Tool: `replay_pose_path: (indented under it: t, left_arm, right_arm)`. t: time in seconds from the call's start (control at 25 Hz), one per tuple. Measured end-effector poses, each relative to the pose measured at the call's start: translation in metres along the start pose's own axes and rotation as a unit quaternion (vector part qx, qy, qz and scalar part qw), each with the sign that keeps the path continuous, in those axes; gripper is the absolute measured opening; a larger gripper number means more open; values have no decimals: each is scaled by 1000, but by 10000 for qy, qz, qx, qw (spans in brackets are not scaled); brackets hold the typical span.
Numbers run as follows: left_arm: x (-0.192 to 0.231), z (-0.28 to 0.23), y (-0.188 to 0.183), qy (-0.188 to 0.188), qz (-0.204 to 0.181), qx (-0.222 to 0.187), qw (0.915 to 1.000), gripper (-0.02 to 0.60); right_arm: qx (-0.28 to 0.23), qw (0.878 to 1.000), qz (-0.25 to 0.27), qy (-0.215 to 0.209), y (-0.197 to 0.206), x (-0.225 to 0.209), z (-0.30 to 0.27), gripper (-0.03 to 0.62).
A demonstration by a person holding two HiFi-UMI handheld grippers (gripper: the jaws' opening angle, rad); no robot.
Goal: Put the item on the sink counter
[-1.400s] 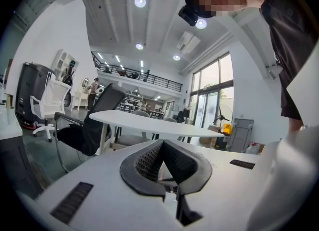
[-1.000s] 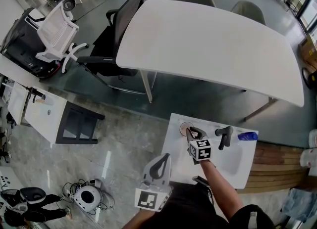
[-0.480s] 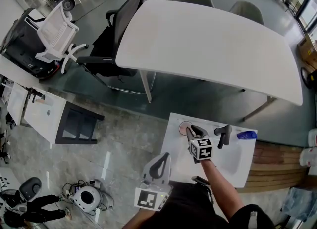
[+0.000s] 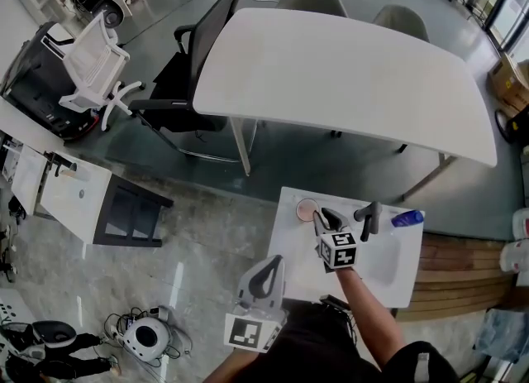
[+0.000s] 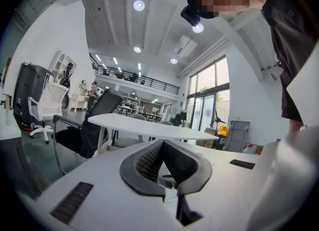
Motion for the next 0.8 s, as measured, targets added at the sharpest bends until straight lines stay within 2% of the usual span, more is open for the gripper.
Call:
replay_pose_path:
  t: [0.28,0.6,0.8]
  left_arm:
    - [-4,34,-3,122,-36,-114,9999,17]
    - [-1,85,-4,309,-77,-281,9991,17]
    - [-3,121,-3,466,-81,-322,9984,16]
  right_arm:
    - [-337,9992,-24,233,2,14,35,75]
    - [-574,9970,-163,494,24,47,76,75]
    - [-761,9949,-369,542,40,79,111,45]
Point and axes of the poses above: the fingertips, and each gripper's own axes: z backward along the fingers, x to its left, y out of its underside, the point moved 8 cm from there along z, backward along the fingers, and after that the axes turned 11 degrees about -y, right-handed, at the moved point
